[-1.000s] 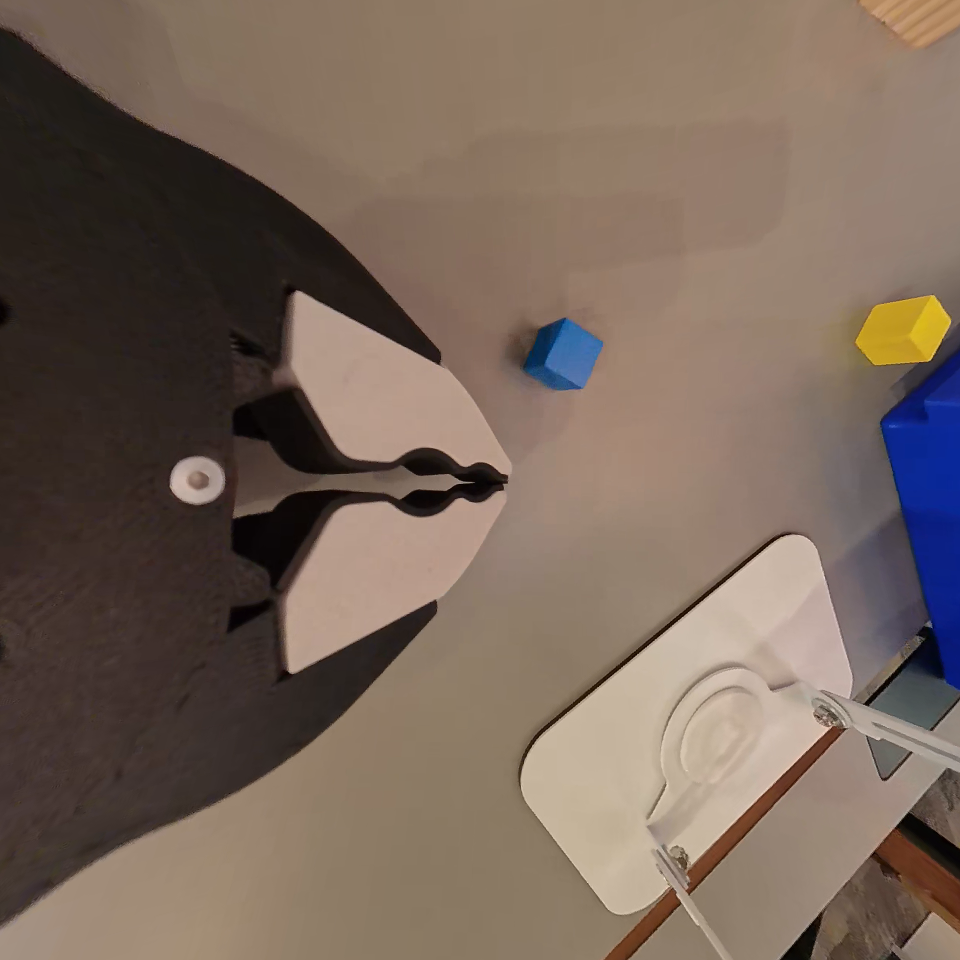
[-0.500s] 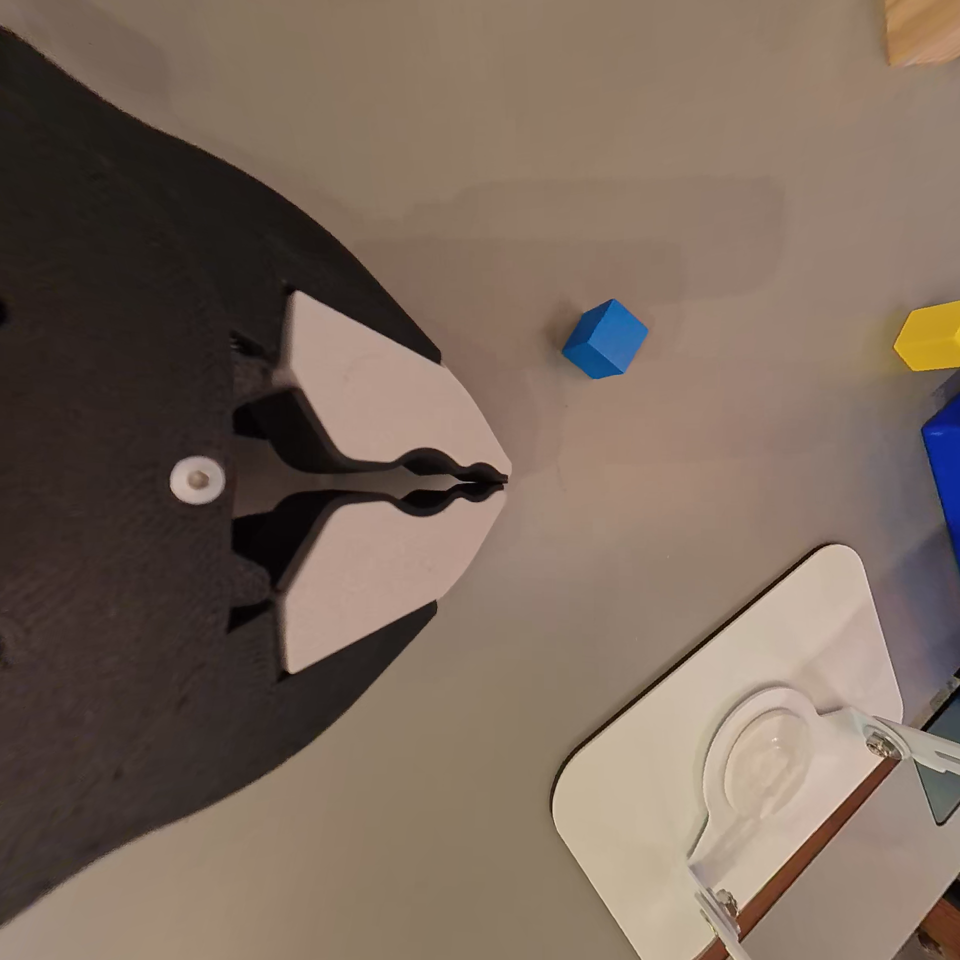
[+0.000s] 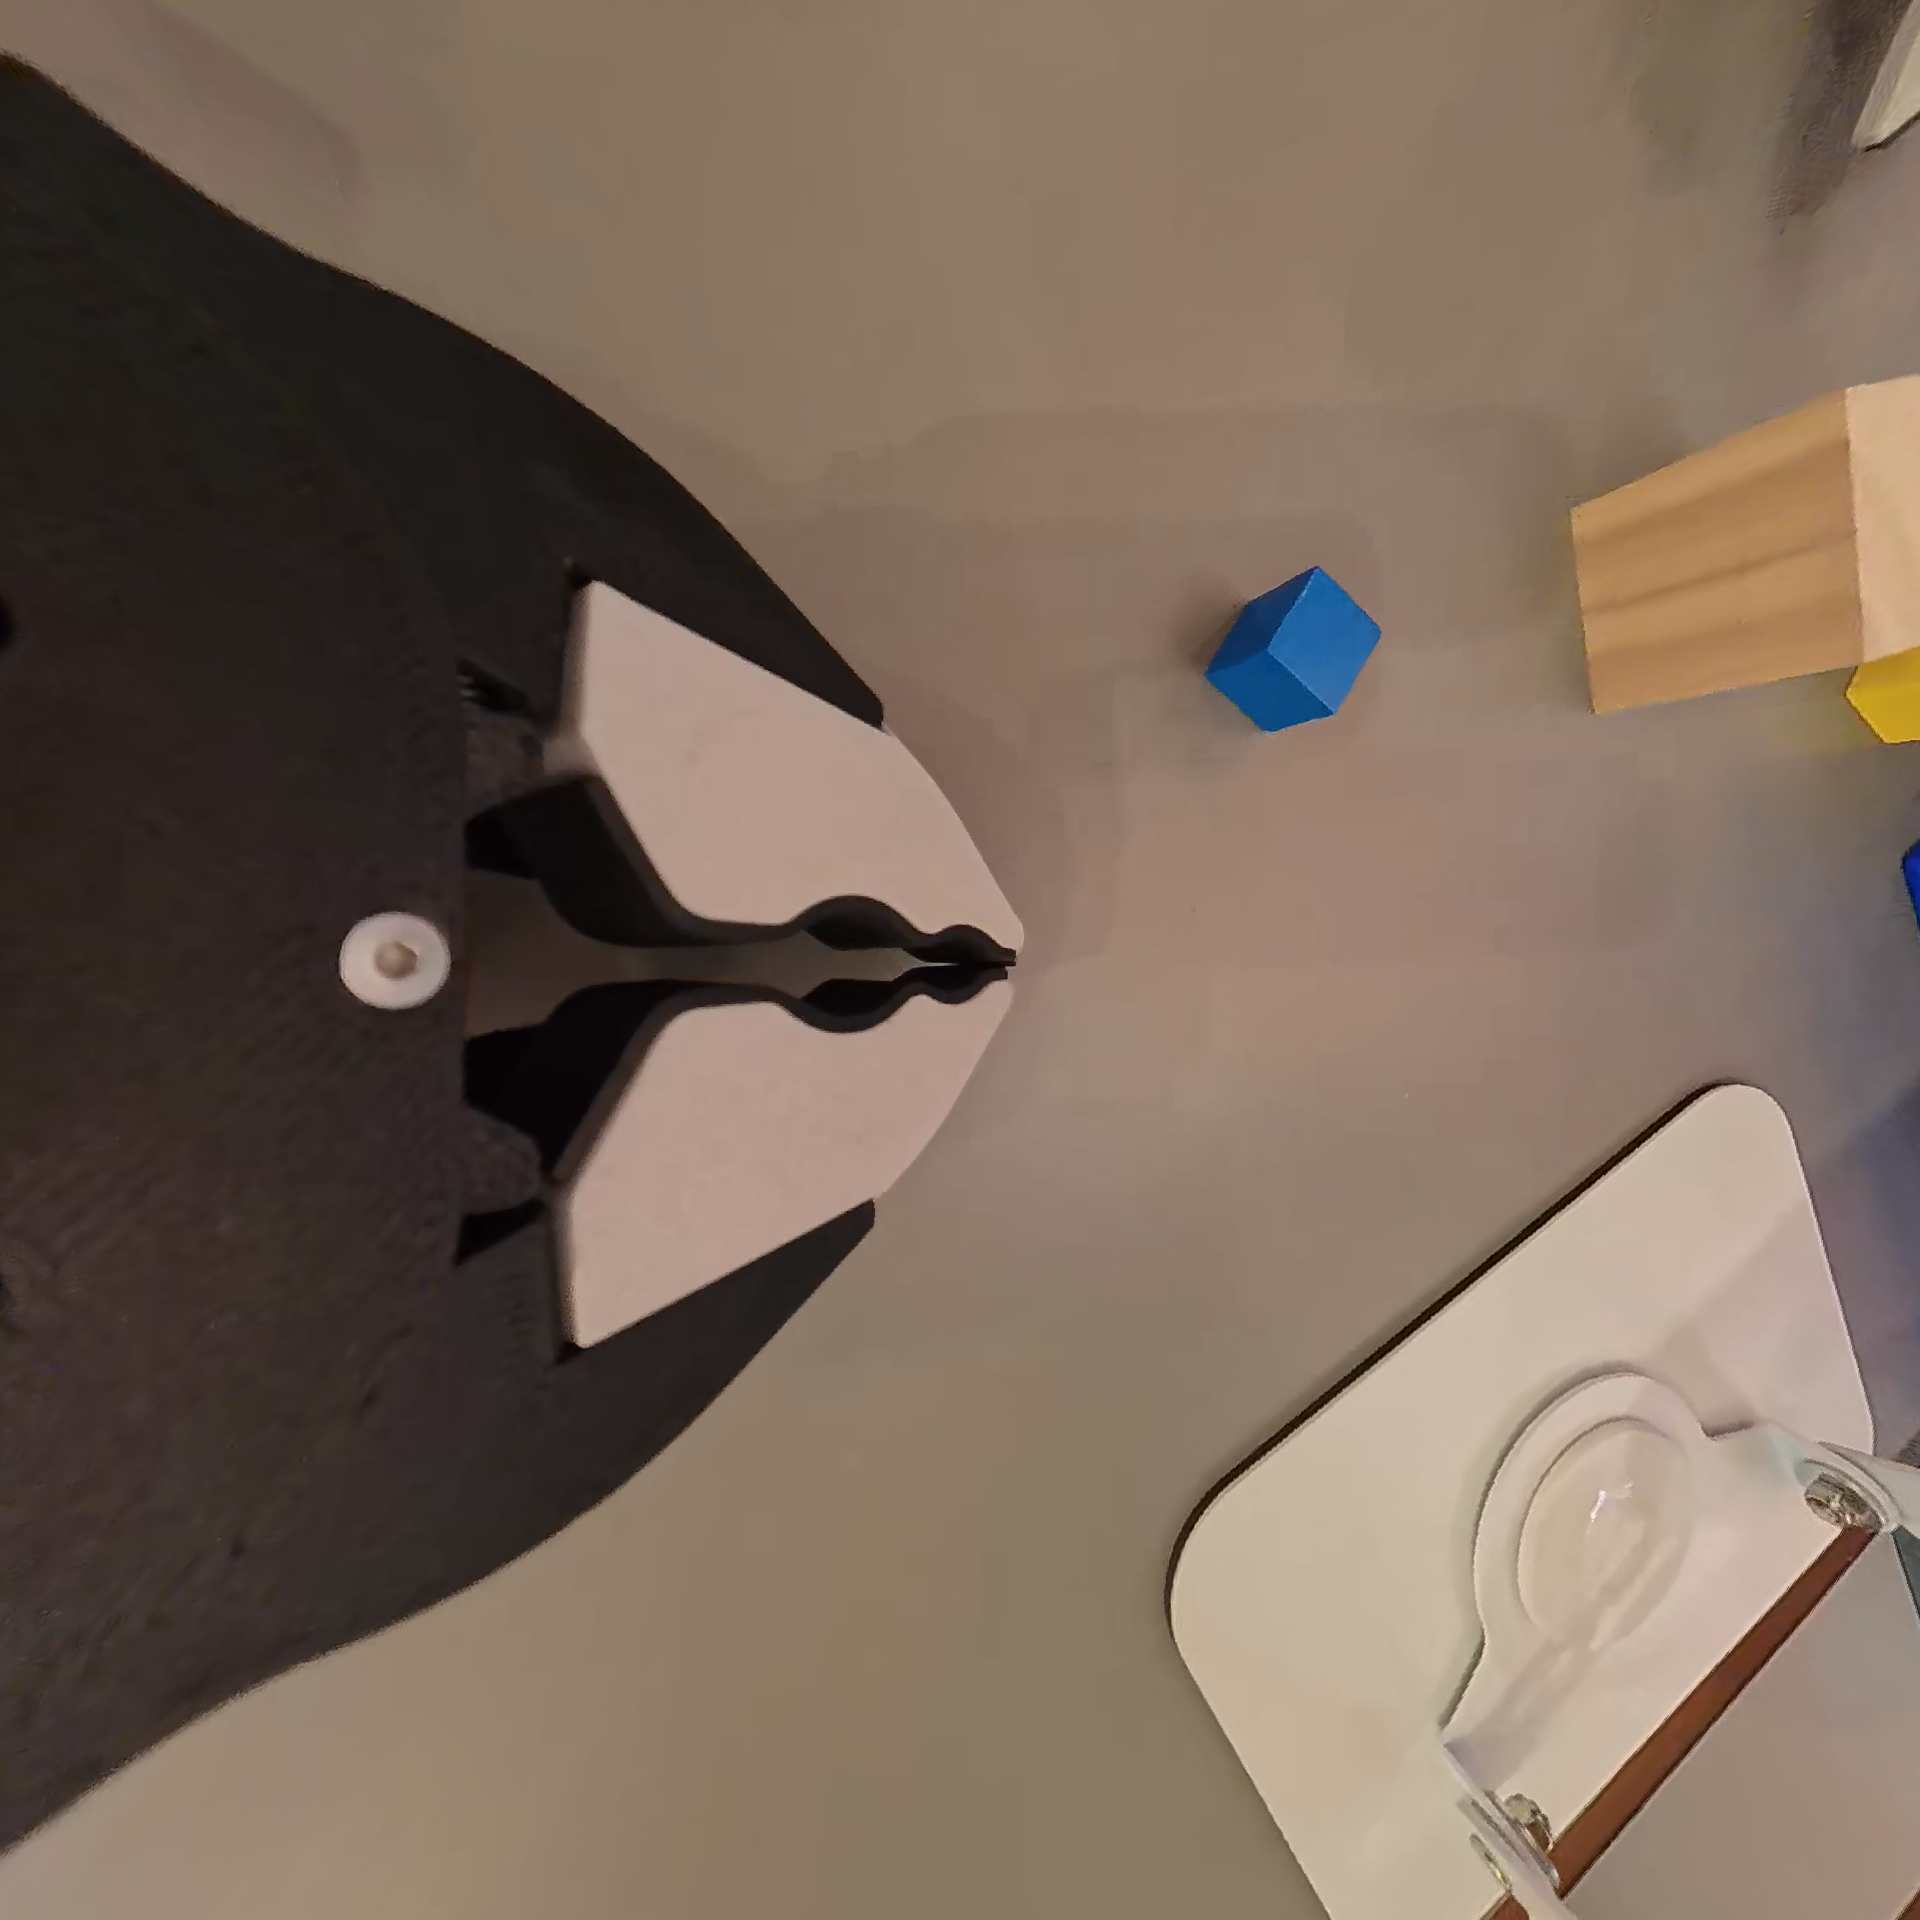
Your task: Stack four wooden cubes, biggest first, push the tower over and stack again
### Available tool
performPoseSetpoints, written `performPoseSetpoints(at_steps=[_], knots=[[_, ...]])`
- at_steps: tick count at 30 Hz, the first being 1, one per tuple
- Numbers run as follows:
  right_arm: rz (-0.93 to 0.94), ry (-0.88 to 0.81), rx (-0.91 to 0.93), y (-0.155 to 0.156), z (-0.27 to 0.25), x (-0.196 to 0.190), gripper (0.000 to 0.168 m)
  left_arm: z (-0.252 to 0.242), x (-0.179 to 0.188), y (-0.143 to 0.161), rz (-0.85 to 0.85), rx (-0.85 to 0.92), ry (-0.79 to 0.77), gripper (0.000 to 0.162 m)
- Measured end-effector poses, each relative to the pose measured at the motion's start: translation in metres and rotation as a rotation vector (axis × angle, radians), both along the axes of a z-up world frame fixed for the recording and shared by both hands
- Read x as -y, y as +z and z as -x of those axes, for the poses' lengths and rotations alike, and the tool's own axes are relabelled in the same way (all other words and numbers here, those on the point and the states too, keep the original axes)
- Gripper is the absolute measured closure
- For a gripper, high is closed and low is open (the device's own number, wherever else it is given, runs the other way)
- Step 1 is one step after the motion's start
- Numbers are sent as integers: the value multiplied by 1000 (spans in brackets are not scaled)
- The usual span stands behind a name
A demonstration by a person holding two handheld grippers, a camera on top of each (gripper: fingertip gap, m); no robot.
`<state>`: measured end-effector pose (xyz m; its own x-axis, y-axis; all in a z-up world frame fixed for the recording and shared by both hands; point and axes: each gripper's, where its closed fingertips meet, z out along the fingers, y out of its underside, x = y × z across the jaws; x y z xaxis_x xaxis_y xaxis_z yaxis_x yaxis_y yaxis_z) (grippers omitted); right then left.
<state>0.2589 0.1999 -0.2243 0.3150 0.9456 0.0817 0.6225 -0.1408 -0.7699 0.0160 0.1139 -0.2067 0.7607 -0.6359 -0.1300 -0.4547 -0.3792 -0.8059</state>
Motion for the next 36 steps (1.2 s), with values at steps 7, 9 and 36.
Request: performPoseSetpoints(at_steps=[7, 9, 36], knots=[[28, 23, -24, 2, 0, 4, 168, -33, -52, 3, 0, -119, -92, 72], [33, 30, -33, 3, 0, 5, 168, -42, -55, -12, 77, -176, -165, 71], [71, 59, -87, 12, 0, 10, 168, -101, -84, -17, 58, -53, -156, 97]])
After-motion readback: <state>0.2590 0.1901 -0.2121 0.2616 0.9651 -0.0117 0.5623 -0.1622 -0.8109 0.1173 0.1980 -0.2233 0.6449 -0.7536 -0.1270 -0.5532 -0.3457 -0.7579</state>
